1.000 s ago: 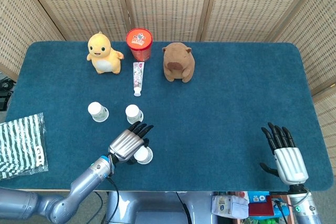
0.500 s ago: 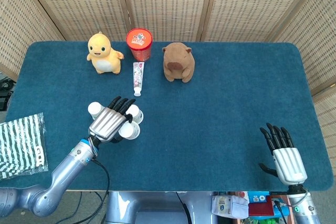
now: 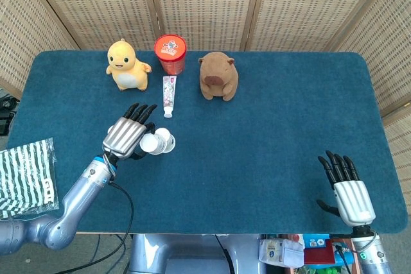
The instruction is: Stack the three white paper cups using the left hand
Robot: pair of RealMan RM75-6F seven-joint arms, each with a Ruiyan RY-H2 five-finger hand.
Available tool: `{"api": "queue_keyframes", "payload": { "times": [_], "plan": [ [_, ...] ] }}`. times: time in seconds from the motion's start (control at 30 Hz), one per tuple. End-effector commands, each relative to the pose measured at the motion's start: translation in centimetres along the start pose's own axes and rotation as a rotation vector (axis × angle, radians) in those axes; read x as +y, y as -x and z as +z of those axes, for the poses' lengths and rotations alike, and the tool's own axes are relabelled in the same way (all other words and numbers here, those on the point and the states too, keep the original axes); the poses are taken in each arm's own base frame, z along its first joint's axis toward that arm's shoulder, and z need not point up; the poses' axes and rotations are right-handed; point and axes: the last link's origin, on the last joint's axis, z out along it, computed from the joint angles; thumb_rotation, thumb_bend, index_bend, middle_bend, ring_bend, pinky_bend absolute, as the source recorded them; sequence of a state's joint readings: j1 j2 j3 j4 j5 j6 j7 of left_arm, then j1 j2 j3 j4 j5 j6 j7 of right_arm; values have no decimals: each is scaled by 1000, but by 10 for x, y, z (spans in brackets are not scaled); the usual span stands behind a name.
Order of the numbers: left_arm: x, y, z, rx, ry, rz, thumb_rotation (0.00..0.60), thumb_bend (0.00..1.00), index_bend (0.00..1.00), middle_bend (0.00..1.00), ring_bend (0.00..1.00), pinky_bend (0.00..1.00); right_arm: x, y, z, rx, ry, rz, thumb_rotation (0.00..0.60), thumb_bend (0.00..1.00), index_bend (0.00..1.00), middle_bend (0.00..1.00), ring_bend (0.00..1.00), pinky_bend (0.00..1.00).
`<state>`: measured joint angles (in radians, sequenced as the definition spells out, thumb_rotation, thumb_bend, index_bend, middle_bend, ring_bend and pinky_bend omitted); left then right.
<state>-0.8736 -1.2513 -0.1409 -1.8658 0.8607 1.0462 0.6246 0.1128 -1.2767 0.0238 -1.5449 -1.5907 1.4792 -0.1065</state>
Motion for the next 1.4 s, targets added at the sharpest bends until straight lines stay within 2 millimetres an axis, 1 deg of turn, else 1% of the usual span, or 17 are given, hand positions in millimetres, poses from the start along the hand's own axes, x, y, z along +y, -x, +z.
{"api": "queue_keyframes", "payload": {
  "times": [0.03, 0.2, 0.4, 0.6, 0.7, 0.77, 0.83, 0.87, 0.9, 1.07, 1.2, 1.3, 1.37, 1.4],
  "plan": [
    [1, 3, 11, -10, -7, 6, 600, 242, 446, 0, 0, 0, 1, 1, 1, -4, 2, 1, 600, 0, 0, 0, 0, 0],
    [3, 4, 25, -3, -19, -9, 600, 242, 446, 0, 0, 0, 1, 3, 2, -12, 3, 0, 600, 0, 0, 0, 0, 0],
    [5, 3, 34, 10, -31, -26, 600, 242, 446, 0, 0, 0, 0, 5, 2, -18, -3, -2, 600, 0, 0, 0, 0, 0],
    [2, 10, 43, -45, -66, -41, 600, 242, 435, 0, 0, 0, 0, 6, 2, -17, -1, 0, 600, 0, 0, 0, 0, 0],
    [-1, 13, 46, -79, -87, -31, 600, 242, 332, 0, 0, 0, 0, 5, 2, -14, 0, 2, 600, 0, 0, 0, 0, 0],
    [-3, 15, 49, -99, -106, -21, 600, 242, 201, 0, 0, 0, 0, 5, 2, -12, -2, 3, 600, 0, 0, 0, 0, 0],
    [-4, 15, 51, -106, -124, -22, 600, 242, 100, 0, 0, 0, 0, 5, 2, -12, -2, 1, 600, 0, 0, 0, 0, 0],
    [-4, 14, 52, -106, -130, -28, 600, 242, 69, 0, 0, 0, 0, 5, 2, -12, -1, 1, 600, 0, 0, 0, 0, 0],
    [-3, 11, 52, -84, -132, -48, 600, 242, 61, 0, 0, 0, 1, 4, 2, -10, 5, 4, 600, 0, 0, 0, 0, 0],
    [-11, 5, 35, -45, -119, -65, 600, 242, 56, 0, 0, 0, 3, 3, 2, -8, 7, 6, 600, 0, 0, 0, 0, 0],
    [-23, 4, 17, -40, -127, -45, 600, 242, 60, 0, 0, 0, 2, 3, 2, -6, 5, 4, 600, 0, 0, 0, 0, 0],
    [-49, 7, -11, -50, -170, 27, 600, 242, 86, 0, 0, 0, 0, 3, 1, -6, -1, -1, 600, 0, 0, 0, 0, 0],
    [-64, 9, -24, -60, -196, 57, 600, 242, 123, 0, 0, 0, -1, 3, 1, -7, -4, -4, 600, 0, 0, 0, 0, 0],
    [-80, 11, -34, -74, -238, 73, 600, 242, 136, 0, 0, 0, -3, 4, 0, -9, -9, -7, 600, 0, 0, 0, 0, 0]
  ]
}}
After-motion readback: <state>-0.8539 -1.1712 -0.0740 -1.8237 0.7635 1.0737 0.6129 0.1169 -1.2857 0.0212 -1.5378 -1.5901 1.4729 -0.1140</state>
